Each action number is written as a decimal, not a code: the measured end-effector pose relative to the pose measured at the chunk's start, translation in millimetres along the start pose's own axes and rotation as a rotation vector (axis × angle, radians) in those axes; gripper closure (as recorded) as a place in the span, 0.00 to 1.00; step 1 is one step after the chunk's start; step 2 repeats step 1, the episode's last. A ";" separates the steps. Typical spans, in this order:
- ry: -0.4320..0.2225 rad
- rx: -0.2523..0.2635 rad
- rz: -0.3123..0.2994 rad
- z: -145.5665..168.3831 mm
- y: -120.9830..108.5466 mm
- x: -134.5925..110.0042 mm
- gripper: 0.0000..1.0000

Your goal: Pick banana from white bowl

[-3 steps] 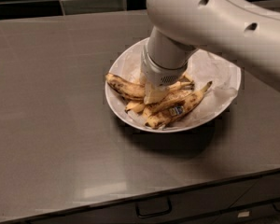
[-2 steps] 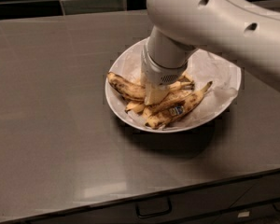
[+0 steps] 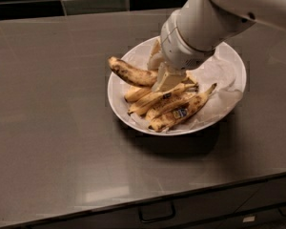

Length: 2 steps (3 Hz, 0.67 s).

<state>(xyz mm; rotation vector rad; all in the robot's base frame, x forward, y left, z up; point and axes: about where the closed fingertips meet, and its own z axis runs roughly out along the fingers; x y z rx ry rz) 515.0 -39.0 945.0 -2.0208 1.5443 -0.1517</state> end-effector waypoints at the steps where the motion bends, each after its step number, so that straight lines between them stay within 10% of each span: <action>1: -0.101 0.088 -0.032 -34.9 -9.2 -7.6 1.00; 2: -0.101 0.088 -0.032 -34.9 -9.2 -7.6 1.00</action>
Offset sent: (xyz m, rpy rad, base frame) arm 0.0000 0.0000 0.0000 0.0000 0.0000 0.0000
